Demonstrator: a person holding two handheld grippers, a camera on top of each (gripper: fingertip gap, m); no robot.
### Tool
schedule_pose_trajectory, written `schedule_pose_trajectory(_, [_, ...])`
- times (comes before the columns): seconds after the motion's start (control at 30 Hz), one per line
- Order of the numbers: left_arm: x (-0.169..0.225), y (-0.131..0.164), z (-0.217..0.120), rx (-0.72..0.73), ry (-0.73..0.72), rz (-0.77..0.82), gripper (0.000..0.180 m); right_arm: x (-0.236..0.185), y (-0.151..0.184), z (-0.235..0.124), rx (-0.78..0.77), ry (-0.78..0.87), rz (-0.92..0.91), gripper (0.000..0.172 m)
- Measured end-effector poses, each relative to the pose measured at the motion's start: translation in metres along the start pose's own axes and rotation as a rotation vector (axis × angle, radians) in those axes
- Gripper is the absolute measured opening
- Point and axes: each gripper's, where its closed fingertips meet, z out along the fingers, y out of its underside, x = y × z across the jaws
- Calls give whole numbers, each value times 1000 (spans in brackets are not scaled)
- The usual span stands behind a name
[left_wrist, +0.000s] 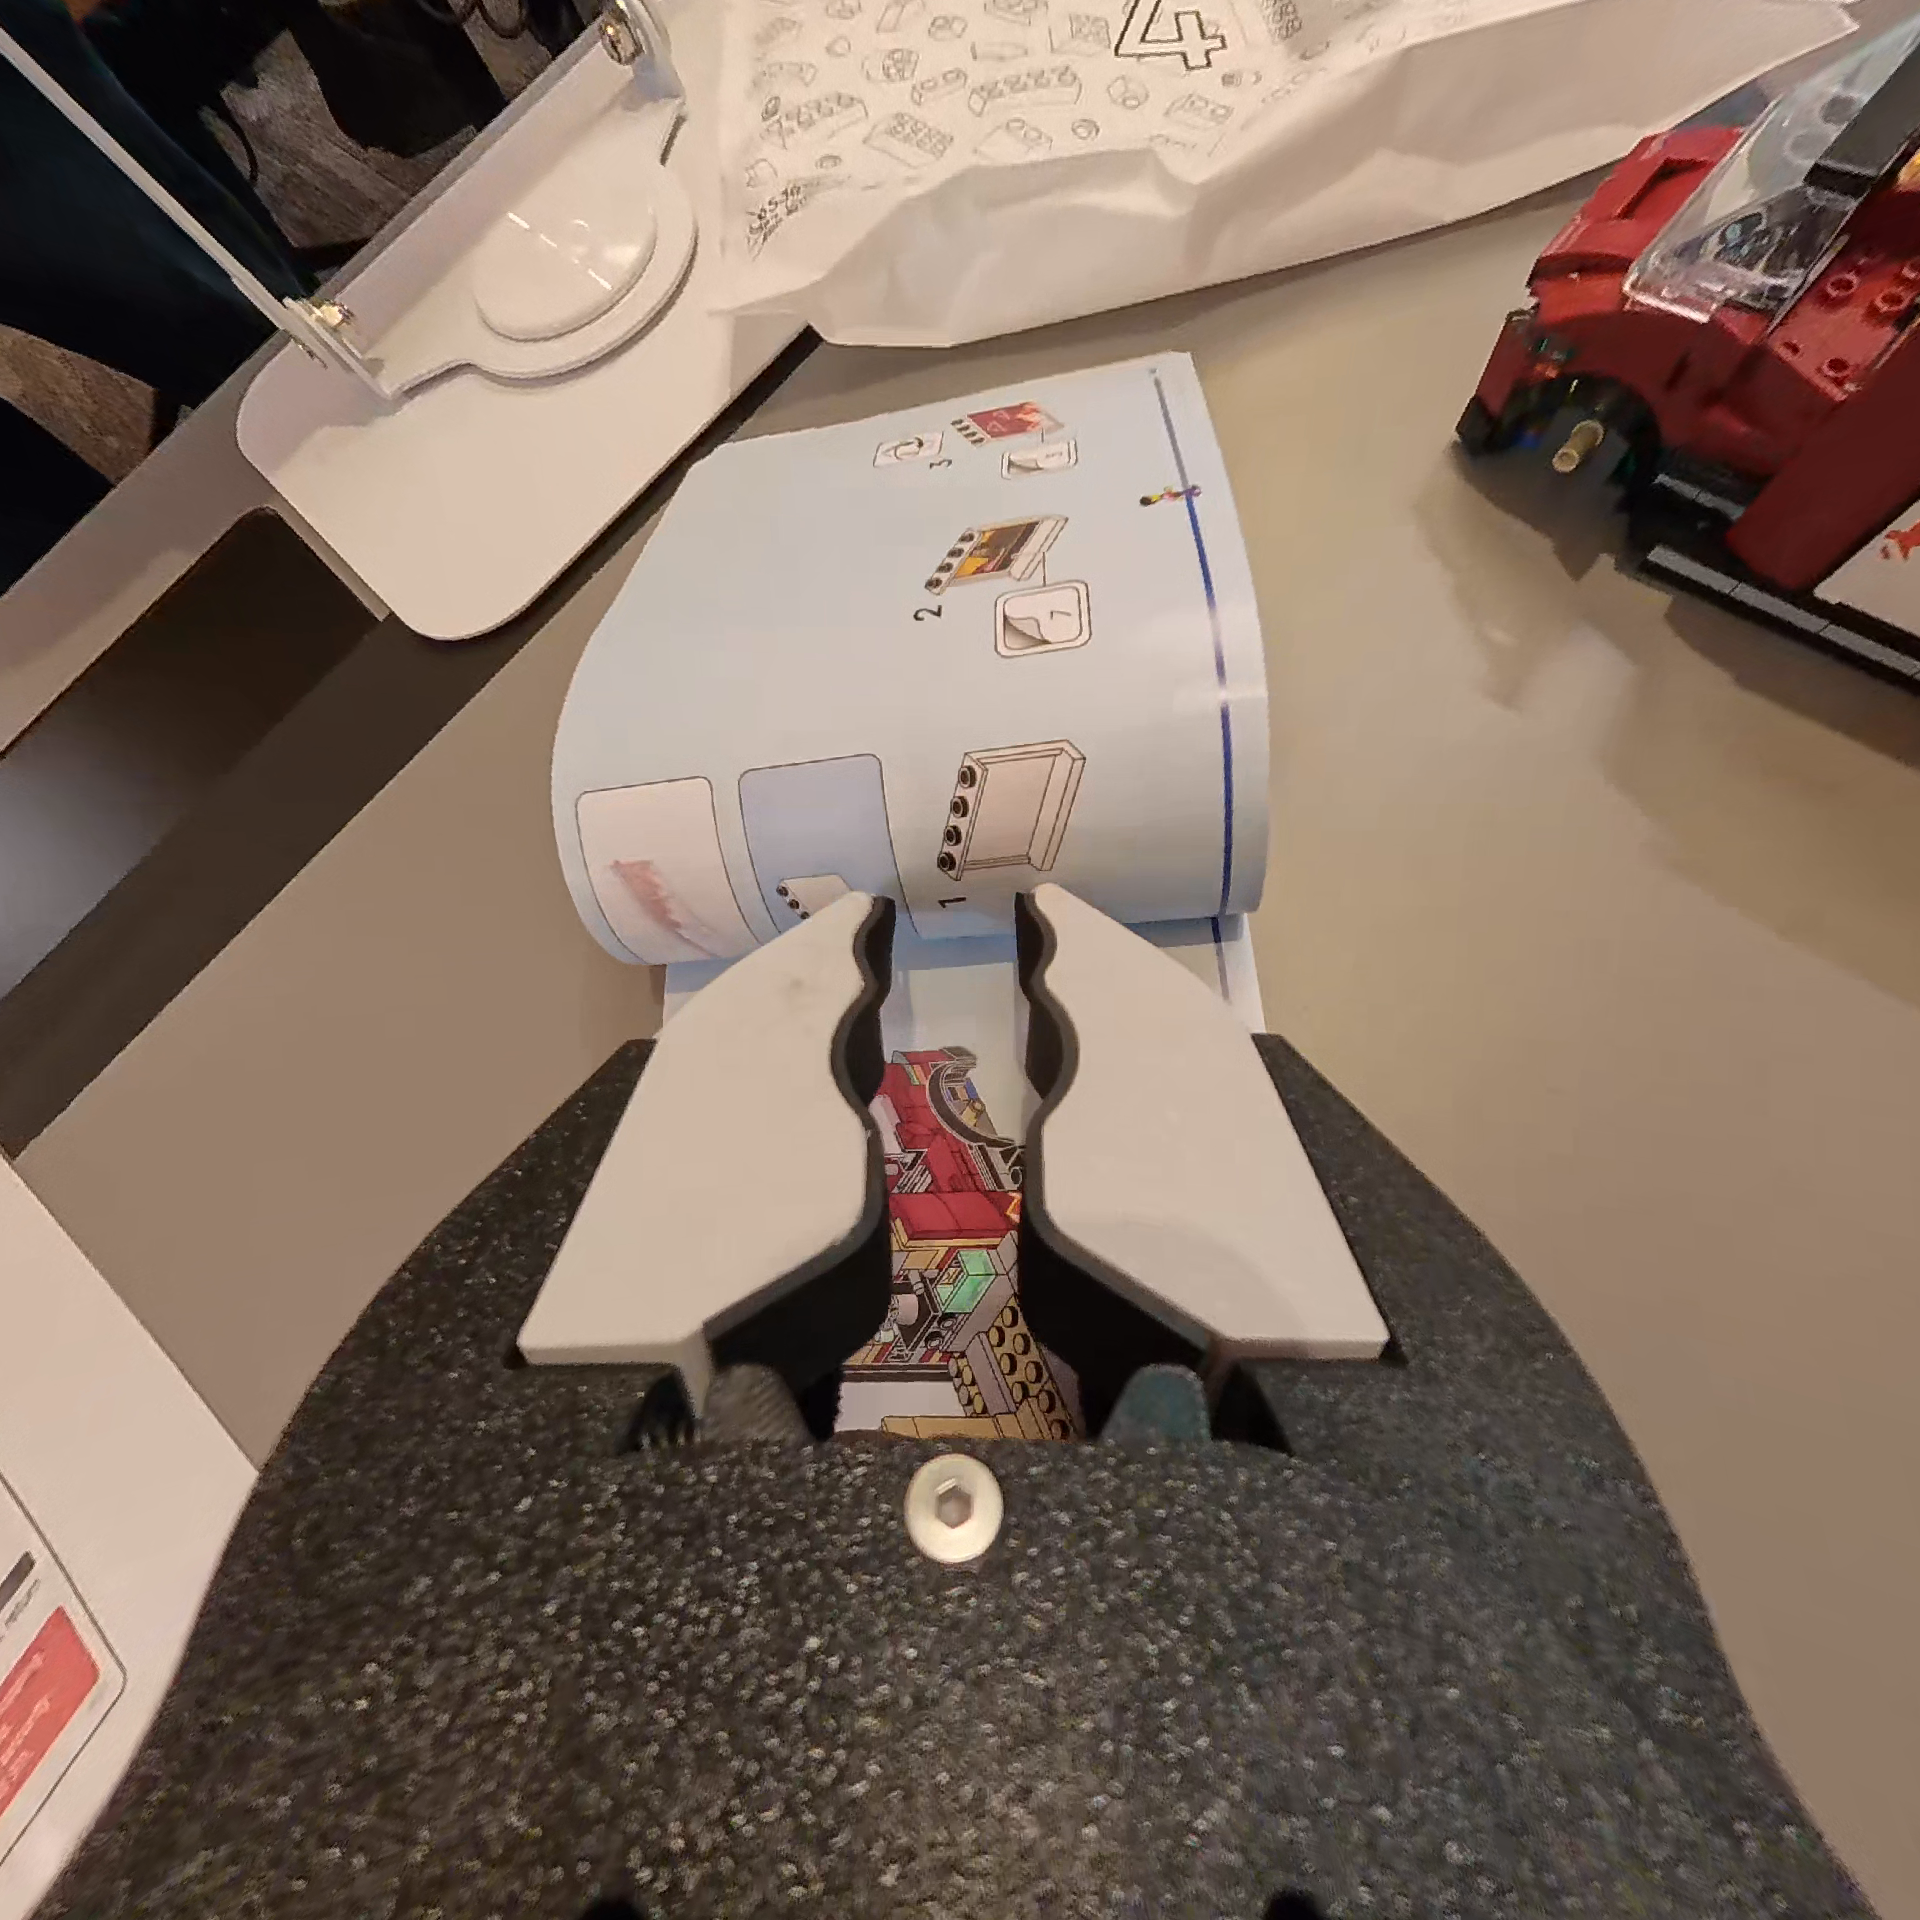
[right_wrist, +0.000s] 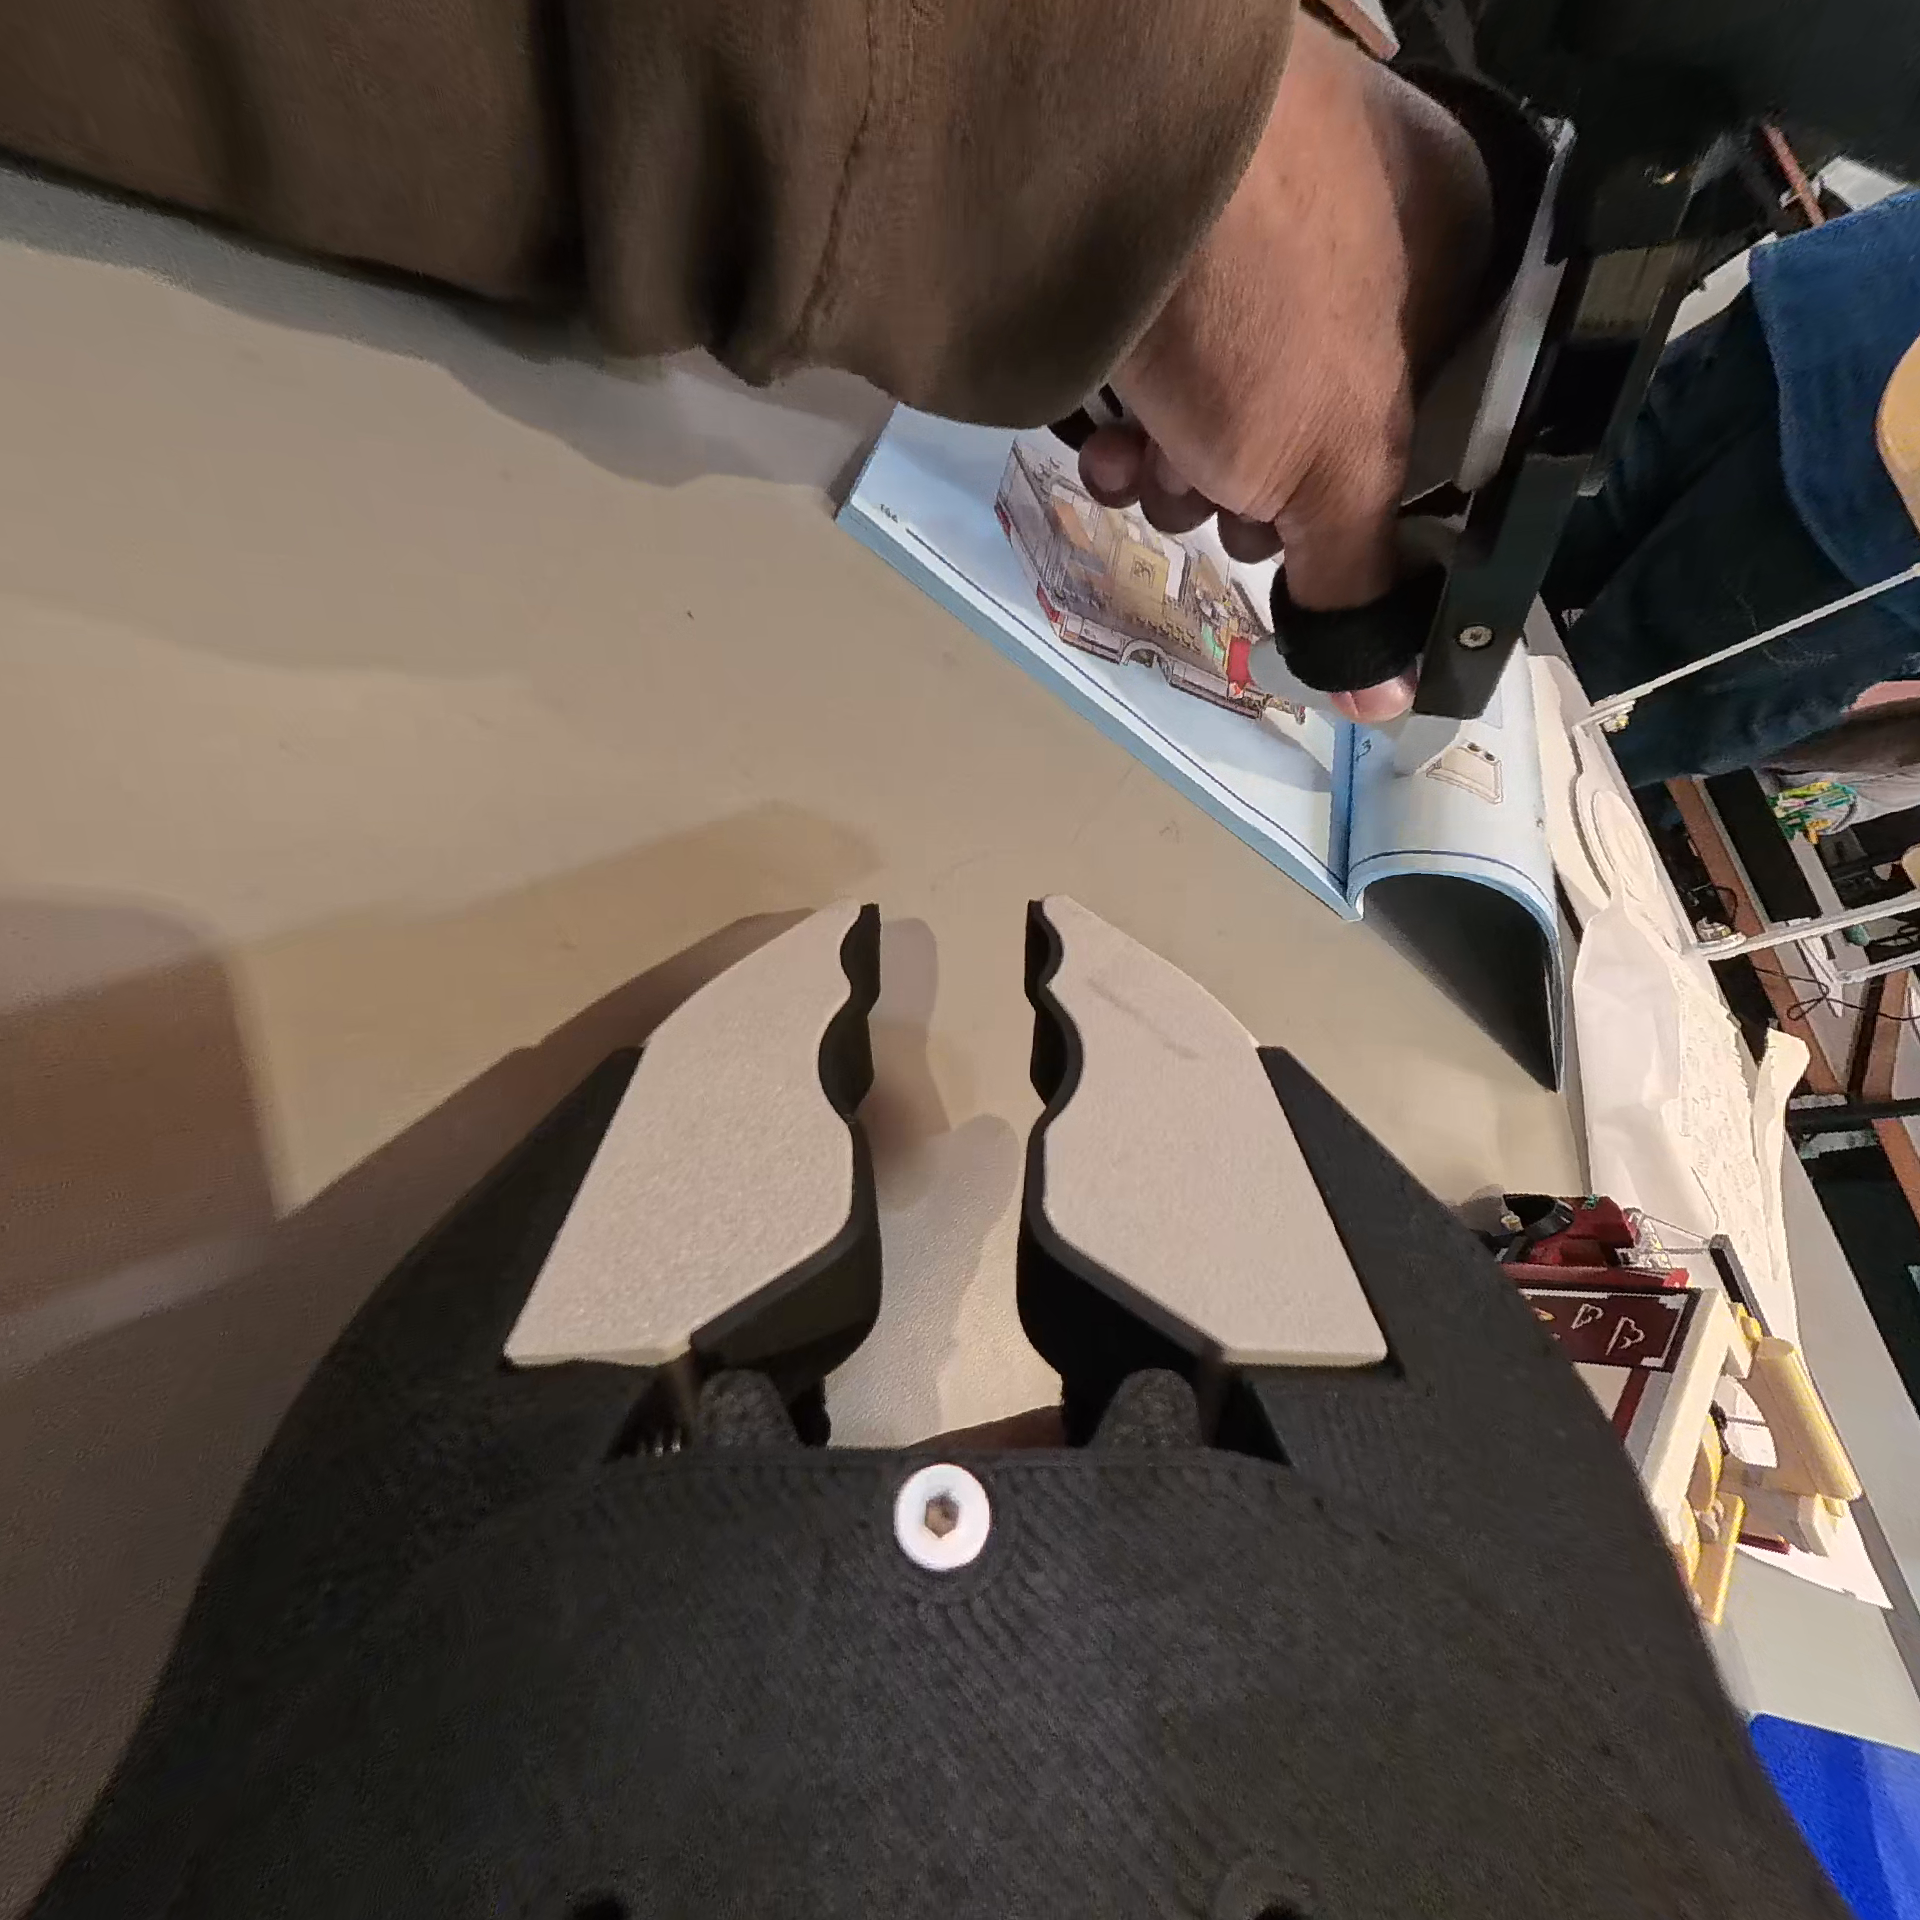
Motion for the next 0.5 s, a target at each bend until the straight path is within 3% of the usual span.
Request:
schedule_pose_trajectory(0.23, [-15, 1, -16, 44, -63, 11, 23, 8, 8, 1, -36, 38, 18, 22])
schedule_pose_trajectory(0.5, [-52, 45, -41, 28, -88, -71, 30, 9, 10, 2, -46, 24, 34, 20])
